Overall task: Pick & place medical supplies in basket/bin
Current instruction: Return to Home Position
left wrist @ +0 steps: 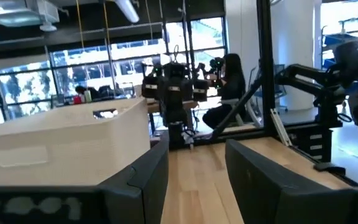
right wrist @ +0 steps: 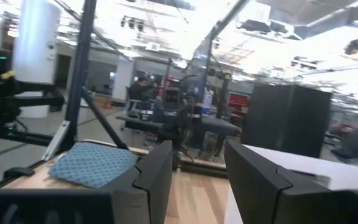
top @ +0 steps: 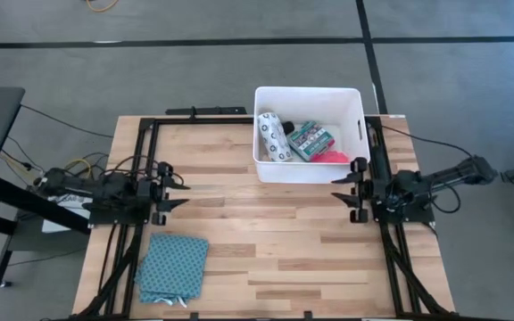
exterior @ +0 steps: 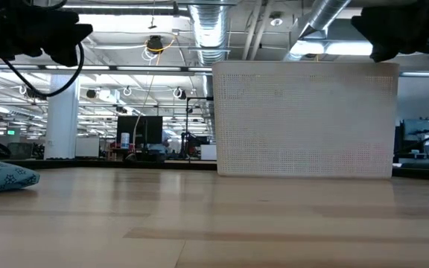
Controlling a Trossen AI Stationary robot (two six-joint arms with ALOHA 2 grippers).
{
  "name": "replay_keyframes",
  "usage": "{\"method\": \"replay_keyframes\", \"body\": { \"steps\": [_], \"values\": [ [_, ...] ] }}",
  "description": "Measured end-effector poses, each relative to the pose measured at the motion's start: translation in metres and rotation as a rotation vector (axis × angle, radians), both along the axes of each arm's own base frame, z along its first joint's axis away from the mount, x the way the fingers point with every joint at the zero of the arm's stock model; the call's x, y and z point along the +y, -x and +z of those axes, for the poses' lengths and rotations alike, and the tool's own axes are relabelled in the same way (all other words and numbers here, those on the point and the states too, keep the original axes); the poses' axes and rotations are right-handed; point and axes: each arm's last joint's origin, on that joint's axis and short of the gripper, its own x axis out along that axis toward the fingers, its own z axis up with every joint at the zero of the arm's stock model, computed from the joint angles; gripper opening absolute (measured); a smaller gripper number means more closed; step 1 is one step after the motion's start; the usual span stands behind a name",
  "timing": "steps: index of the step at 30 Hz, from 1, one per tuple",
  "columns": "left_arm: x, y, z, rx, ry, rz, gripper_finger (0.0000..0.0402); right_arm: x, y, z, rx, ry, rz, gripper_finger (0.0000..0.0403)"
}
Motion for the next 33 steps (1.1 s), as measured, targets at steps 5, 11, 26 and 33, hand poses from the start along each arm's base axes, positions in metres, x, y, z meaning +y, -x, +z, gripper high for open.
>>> {"method": "replay_keyframes", "body": {
  "steps": [5,11,26,33],
  "values": [
    [0.005,-0.001,-0.003,0.026,-0.018,0.044,0.0148,-0.007,-0.002,-0.001,0.008,-0.002,0.051,0.0144],
    [0.007,-0.003,-0.018,0.19,0.175,0.051,0.0148,-0.014,-0.003,-0.002,0.036,-0.088,0.019,0.0139],
    [0.007,-0.005,-0.02,0.233,0.286,0.032,0.0148,-0.012,-0.004,-0.009,0.081,0.152,-0.04,0.0137],
    [0.007,-0.005,-0.02,0.235,0.281,0.032,0.0148,-0.012,-0.004,-0.009,0.081,0.154,-0.039,0.0139]
  ]
}}
